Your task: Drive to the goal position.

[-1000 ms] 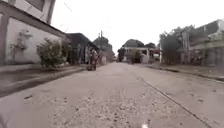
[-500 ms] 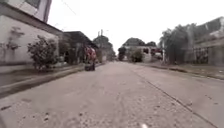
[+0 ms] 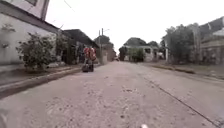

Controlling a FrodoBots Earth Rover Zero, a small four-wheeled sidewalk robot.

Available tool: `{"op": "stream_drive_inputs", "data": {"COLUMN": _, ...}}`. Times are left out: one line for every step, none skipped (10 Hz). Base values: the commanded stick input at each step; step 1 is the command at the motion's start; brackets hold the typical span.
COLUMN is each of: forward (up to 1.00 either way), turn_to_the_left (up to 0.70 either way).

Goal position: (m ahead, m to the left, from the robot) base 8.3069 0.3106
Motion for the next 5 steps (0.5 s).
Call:
{"op": "stream_drive_inputs", "data": {"forward": 1.0, "turn_to_the_left": -0.02}}
{"op": "stream_drive_inputs", "data": {"forward": 1.0, "turn_to_the_left": -0.09}}
{"op": "stream_drive_inputs", "data": {"forward": 1.0, "turn_to_the_left": -0.3}}
{"op": "stream_drive_inputs", "data": {"forward": 1.0, "turn_to_the_left": -0.22}}
{"op": "stream_drive_inputs", "data": {"forward": 1.0, "turn_to_the_left": -0.04}}
